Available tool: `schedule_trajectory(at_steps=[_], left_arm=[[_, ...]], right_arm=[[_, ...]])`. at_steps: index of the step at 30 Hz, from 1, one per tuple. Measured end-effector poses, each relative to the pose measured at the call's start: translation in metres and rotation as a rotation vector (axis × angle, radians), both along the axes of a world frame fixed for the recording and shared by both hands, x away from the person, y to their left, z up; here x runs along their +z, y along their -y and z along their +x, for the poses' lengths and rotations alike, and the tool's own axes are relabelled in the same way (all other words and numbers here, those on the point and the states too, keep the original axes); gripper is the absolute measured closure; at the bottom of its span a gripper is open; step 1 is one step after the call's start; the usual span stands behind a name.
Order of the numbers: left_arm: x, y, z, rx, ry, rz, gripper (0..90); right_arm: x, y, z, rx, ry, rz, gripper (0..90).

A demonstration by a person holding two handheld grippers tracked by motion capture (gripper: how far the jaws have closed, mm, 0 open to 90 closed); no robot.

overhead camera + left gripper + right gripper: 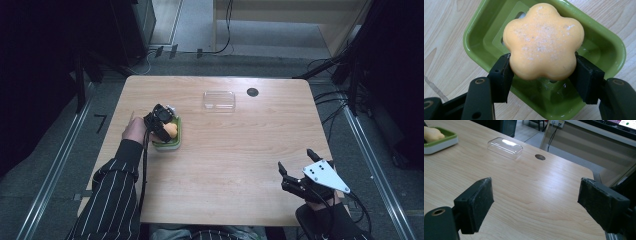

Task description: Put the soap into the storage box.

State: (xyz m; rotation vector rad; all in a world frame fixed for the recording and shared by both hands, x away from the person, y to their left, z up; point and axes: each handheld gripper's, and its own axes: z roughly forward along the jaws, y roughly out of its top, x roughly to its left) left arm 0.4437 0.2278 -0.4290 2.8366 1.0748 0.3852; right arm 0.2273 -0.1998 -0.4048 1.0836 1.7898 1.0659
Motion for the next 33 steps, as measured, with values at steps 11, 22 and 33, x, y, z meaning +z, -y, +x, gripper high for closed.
schedule_trajectory(at_steps=[11, 22, 33], left_arm=[[0.003, -0.001, -0.002, 0.016, -0.018, -0.003, 34.7], [0.016, 0.0, -0.007, 0.09, -0.054, 0.002, 15.8], [0.022, 0.003, -0.028, 0.114, -0.068, 0.014, 2.2]], right_arm=[[0.0, 0.0, 0.0, 0.0, 0.002, -0.001, 13.4], [0.0, 0.0, 0.0, -0.002, 0.003, 0.003, 13.4], [0.0, 0.0, 0.0, -0.003, 0.005, 0.006, 13.3]])
